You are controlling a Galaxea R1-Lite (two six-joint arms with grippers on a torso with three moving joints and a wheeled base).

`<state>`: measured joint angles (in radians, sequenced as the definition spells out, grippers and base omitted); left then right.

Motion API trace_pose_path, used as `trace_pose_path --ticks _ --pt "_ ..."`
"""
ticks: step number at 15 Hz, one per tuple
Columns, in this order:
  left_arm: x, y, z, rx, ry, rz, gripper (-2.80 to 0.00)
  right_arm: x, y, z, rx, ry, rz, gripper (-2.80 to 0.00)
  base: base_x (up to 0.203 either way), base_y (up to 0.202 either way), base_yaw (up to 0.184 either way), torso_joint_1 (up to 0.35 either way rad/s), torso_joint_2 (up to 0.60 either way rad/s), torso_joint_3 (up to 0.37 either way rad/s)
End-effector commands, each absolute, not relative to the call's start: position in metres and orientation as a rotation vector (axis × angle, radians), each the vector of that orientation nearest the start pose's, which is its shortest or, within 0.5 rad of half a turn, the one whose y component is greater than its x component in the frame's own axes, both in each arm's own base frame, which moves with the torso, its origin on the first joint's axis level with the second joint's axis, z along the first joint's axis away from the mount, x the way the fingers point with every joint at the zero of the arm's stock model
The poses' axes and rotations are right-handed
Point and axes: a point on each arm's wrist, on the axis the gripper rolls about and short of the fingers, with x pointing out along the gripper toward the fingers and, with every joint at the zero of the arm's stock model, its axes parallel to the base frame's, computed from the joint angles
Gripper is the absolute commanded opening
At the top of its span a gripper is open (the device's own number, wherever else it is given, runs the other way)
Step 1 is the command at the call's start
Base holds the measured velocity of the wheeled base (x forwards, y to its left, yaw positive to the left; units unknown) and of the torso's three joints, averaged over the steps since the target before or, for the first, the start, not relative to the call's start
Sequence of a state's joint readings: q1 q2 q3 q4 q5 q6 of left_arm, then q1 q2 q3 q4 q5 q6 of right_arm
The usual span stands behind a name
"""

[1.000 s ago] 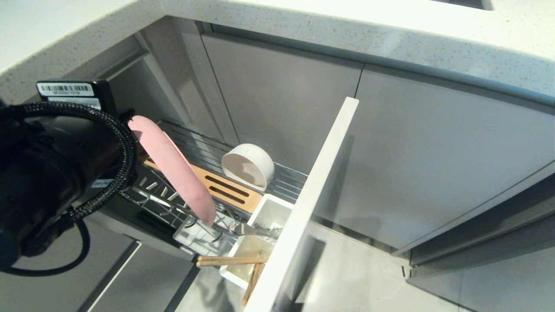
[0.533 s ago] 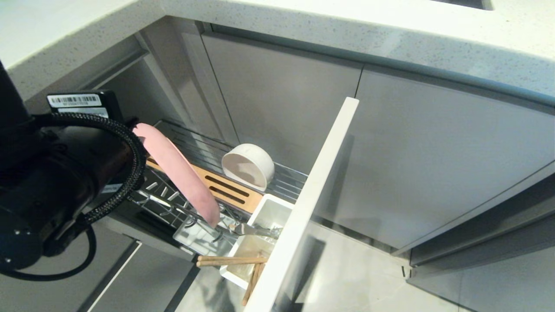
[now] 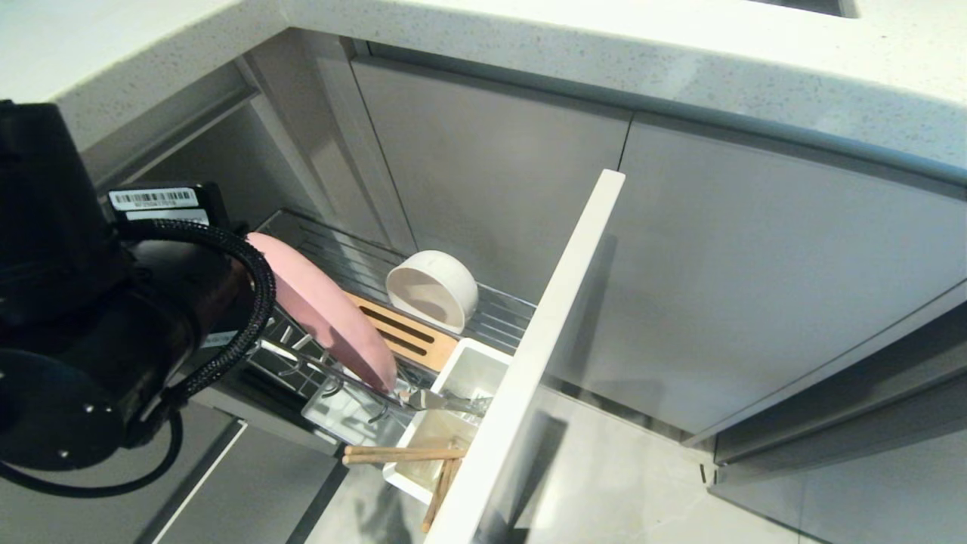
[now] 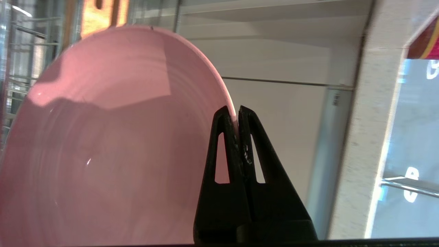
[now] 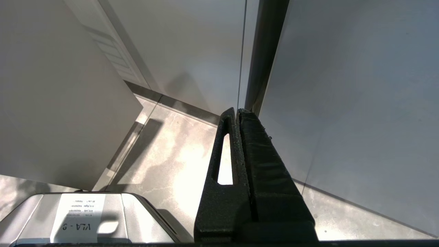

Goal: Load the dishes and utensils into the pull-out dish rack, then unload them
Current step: Pick up the plate and place it in the cupboard

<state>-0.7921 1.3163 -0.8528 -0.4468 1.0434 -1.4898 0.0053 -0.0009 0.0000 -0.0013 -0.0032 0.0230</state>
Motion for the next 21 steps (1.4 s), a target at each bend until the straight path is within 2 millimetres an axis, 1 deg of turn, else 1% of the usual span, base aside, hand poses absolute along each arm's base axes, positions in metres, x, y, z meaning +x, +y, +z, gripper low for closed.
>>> trace_pose_path --ticks 1,4,11,20,21 --pt "0.165 -0.135 0.272 -1.454 -0.181 0.238 -2.80 -0.023 0.000 0.075 0.023 0.000 0.003 -2.80 0.000 0.000 0.000 0.000 0.00 0.000" --pt "0.171 -0.137 0.268 -1.443 -0.182 0.259 -2.80 -0.023 0.000 0.075 0.023 0.000 0.003 -2.80 0.000 0.000 0.000 0.000 0.00 0.000" --pt "0.173 -0.134 0.252 -1.424 -0.130 0.338 -2.80 -0.023 0.000 0.075 0.023 0.000 0.003 -2.80 0.000 0.000 0.000 0.000 0.00 0.000" --pt "0.173 -0.134 0.251 -1.420 -0.129 0.340 -2.80 -0.023 0.000 0.075 0.023 0.000 0.003 -2.80 0.000 0.000 0.000 0.000 0.00 0.000" --pt "0.173 -0.134 0.251 -1.418 -0.128 0.340 -1.35 -0.023 0.000 0.075 0.023 0.000 0.003 -2.80 0.000 0.000 0.000 0.000 0.00 0.000"
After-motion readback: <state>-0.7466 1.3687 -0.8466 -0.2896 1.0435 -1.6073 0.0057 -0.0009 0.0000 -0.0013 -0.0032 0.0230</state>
